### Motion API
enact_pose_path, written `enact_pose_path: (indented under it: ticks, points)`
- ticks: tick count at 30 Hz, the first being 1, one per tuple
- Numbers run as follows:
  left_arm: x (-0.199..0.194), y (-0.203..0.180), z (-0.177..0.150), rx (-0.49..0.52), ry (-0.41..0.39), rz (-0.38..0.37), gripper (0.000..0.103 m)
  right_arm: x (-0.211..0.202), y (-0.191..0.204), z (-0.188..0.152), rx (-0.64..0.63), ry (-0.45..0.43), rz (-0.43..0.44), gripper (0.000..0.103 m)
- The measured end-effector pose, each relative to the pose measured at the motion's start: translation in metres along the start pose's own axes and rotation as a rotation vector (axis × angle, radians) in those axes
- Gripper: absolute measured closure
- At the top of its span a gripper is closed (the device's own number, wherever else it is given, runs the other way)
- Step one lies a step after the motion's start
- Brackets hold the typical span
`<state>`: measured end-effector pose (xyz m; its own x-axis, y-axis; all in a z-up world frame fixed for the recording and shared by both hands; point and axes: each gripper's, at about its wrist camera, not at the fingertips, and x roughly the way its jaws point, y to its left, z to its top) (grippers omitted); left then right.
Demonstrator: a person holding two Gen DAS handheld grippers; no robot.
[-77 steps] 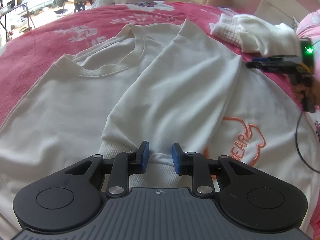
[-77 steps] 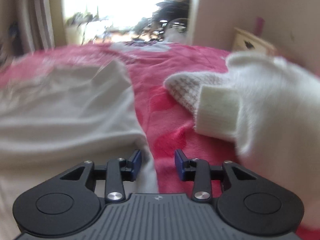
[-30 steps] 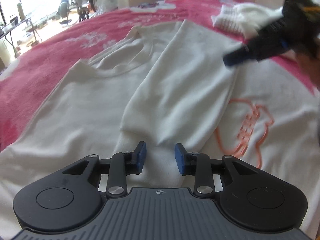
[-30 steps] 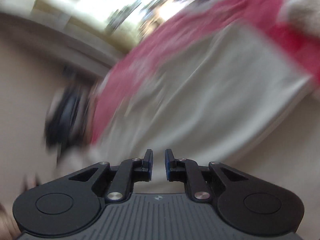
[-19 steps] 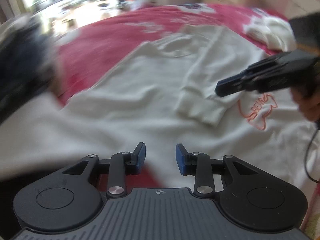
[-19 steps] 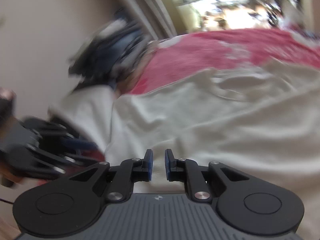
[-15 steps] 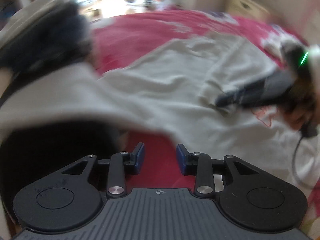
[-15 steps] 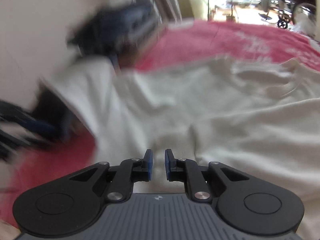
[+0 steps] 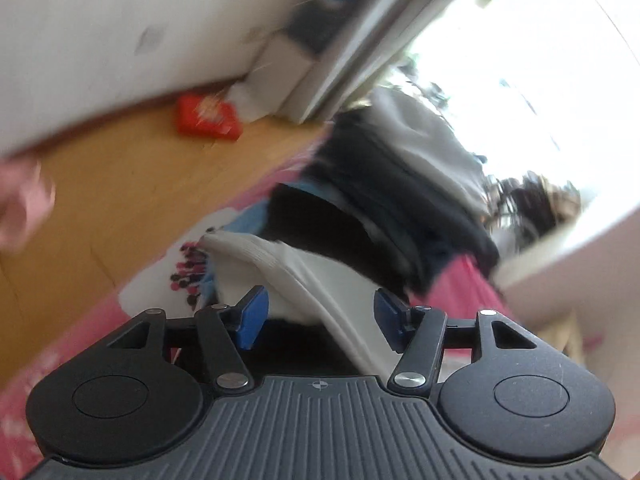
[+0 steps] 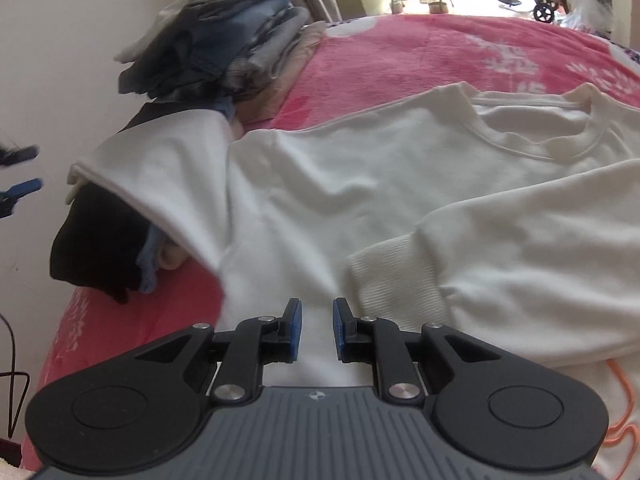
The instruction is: Fold clothes
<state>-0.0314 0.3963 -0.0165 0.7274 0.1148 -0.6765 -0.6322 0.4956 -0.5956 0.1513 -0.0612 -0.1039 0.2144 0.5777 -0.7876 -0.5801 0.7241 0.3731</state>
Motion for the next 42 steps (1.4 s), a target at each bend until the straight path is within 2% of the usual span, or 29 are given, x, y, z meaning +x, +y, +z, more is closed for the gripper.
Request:
enact_pose_path:
  ticks: [4,9,11,12,16,18,21,24,27,33,37,40,42]
  points:
    - [0.02,0.021,0.016,-0.143,0.053,0.037,0.044,-0.002,0.007,-0.002,-0.004,0.01,0.004,0.084]
    - [0.043,0.021,0.025,-0.213,0.081,0.036,0.046,-0.006,0.009,-0.006,0.001,0.012,-0.003,0.081]
    - [0.045,0.026,0.028,-0.231,0.093,0.036,0.052,-0.006,0.007,-0.008,0.012,0.013,-0.005,0.08]
    - [0.045,0.029,0.029,-0.239,0.098,0.036,0.059,-0.007,0.006,-0.008,0.017,0.013,-0.005,0.08]
    - [0.047,0.023,0.03,-0.193,0.057,0.041,0.086,-0.01,0.004,-0.011,0.021,0.01,-0.012,0.08]
    - [0.047,0.018,0.03,-0.16,0.034,0.044,0.093,-0.012,0.001,-0.012,0.027,0.008,-0.017,0.08]
    - [0.051,0.0,0.027,-0.041,-0.012,0.107,0.098,-0.014,-0.003,-0.014,0.042,0.004,-0.023,0.08]
    - [0.043,-0.023,0.018,0.042,-0.094,0.102,0.1,-0.021,-0.008,-0.018,0.059,-0.013,-0.033,0.08]
    - [0.02,-0.066,0.004,0.184,-0.175,0.013,0.1,-0.034,-0.017,-0.022,0.084,-0.042,-0.046,0.08]
    - [-0.017,-0.184,-0.044,0.547,-0.258,-0.261,0.1,-0.066,-0.056,-0.04,0.181,-0.102,-0.092,0.079]
    - [-0.012,-0.267,-0.094,0.682,-0.219,-0.455,0.1,-0.088,-0.091,-0.054,0.282,-0.156,-0.127,0.079]
    - [0.012,-0.329,-0.143,0.758,-0.133,-0.579,0.1,-0.108,-0.121,-0.065,0.366,-0.211,-0.15,0.079]
    - [0.033,-0.362,-0.181,0.806,-0.081,-0.626,0.1,-0.122,-0.142,-0.072,0.417,-0.245,-0.17,0.079]
